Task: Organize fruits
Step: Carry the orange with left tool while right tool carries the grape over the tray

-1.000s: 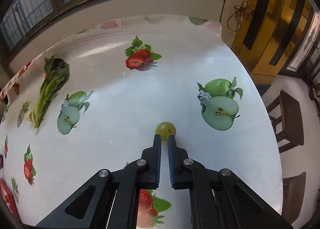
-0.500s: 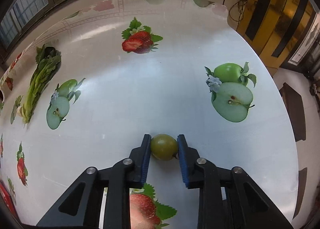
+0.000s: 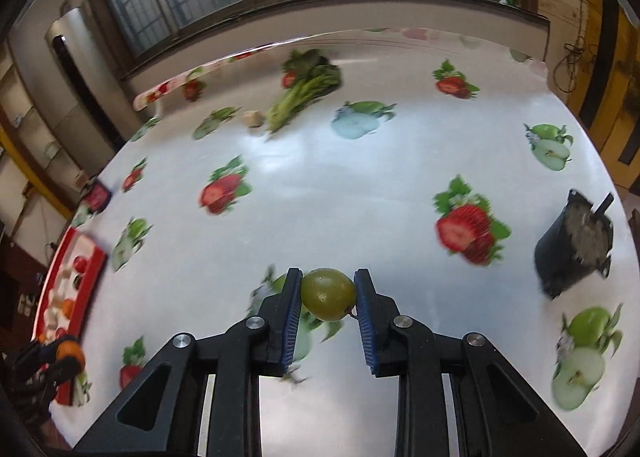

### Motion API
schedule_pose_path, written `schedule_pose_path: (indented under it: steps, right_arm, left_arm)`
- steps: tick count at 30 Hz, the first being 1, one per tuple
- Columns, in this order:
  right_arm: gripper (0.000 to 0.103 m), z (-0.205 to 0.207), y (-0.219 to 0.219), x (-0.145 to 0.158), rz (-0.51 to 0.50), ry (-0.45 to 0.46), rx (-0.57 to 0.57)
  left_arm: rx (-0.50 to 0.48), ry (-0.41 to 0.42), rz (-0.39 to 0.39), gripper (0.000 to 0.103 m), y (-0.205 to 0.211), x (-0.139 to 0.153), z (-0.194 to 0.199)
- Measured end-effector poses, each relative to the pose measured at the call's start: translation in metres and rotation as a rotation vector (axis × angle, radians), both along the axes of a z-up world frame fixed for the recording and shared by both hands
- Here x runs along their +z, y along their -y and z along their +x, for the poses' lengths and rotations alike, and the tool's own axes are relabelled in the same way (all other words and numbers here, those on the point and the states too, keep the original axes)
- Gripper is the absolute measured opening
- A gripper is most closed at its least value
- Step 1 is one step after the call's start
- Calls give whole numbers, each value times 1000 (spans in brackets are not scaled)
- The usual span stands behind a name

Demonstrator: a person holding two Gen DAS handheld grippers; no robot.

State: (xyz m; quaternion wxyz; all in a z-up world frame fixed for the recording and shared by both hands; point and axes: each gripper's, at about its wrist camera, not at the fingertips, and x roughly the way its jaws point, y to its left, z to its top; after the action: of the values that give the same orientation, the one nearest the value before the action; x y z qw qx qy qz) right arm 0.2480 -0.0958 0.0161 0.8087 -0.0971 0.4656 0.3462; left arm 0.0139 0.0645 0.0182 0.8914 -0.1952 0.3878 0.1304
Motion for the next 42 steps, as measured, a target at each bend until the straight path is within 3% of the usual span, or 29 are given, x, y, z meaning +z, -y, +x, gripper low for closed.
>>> schedule_pose_path:
  steps: [4, 8, 16, 42]
  right_arm:
    - [27, -65, -5, 2, 79, -33, 81]
    - [27, -121, -16, 7, 102, 0, 139]
    - [27, -182, -41, 20, 151, 11, 217]
    - [27, -264, -117, 8, 157, -10, 361]
  left_arm:
    - [43, 10, 23, 31, -8, 7, -20]
    - [75, 11, 49, 31, -13, 10, -37]
    - [130, 14, 56, 31, -27, 12, -71]
    - [278, 9, 80, 31, -74, 3, -143]
